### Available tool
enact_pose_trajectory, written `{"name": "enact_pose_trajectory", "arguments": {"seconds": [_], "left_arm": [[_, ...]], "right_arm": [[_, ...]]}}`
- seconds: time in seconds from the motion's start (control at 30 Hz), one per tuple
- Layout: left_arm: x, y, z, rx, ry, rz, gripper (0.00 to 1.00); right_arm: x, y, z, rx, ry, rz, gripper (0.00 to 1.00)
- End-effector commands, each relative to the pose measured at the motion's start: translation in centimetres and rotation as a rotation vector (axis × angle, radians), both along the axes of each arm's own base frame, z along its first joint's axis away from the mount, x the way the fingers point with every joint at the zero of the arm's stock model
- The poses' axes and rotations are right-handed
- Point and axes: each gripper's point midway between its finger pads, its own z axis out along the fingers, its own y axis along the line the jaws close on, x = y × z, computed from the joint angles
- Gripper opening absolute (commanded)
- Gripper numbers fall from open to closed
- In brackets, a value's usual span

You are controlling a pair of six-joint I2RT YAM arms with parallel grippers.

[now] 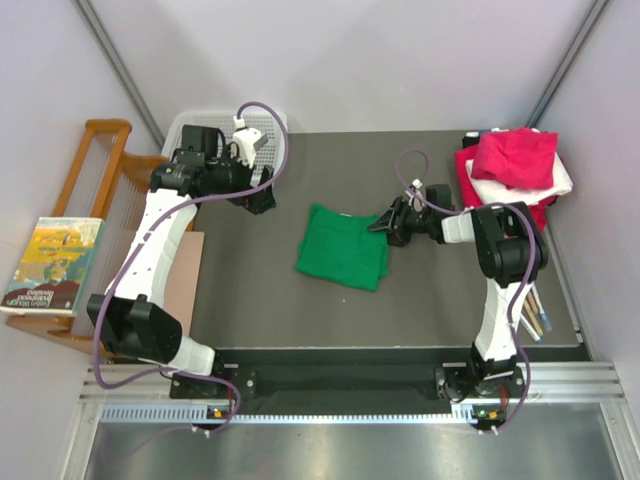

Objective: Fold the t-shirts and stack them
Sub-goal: Neatly place the folded tshirt to the corner

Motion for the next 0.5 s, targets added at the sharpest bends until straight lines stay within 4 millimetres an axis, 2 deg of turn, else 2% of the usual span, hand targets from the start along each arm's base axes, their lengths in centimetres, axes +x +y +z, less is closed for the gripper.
{"name": "enact_pose_trajectory", "arguments": {"seconds": [0.0, 0.03, 0.13, 0.17, 0.3, 0.37, 0.4, 0.43, 0.47], "left_arm": [[-0.3, -0.2, 2.7, -0.015, -0.073, -0.014, 0.92], [-0.3, -0.2, 2.8, -0.013, -0.075, -0.014, 0.92], [-0.4, -0.1, 2.9, -0.009, -0.079, -0.014, 0.92], [-0.5, -0.1, 2.9, -0.008, -0.080, -0.017, 0.92], [-0.5, -0.1, 2.5, -0.006, -0.070, -0.015, 0.92], [-0.7, -0.1, 2.2, -0.009, -0.060, -0.016, 0.92], [-0.6, -0.1, 2.1, -0.009, -0.060, -0.016, 0.92], [-0.6, -0.2, 1.9, -0.010, -0.055, -0.016, 0.92], [-0.6, -0.1, 1.8, -0.010, -0.052, -0.014, 0.92]], "right_arm": [[-2.9, 0.1, -5.1, -0.103, 0.153, -0.006, 0.38], [-2.8, 0.1, -5.3, -0.107, 0.159, -0.008, 0.23], [-2.9, 0.4, -5.5, -0.109, 0.169, -0.002, 0.04], [-2.8, 0.4, -5.5, -0.108, 0.171, -0.004, 0.01], [-2.5, 0.7, -4.8, -0.091, 0.158, 0.002, 0.00], [-1.7, 1.2, -3.4, -0.068, 0.132, 0.010, 0.00], [-1.2, 1.4, -2.6, -0.057, 0.112, 0.014, 0.00], [0.4, 1.8, -0.2, -0.037, 0.048, 0.018, 0.00], [1.0, 2.0, 1.2, -0.026, 0.035, 0.027, 0.00]]}}
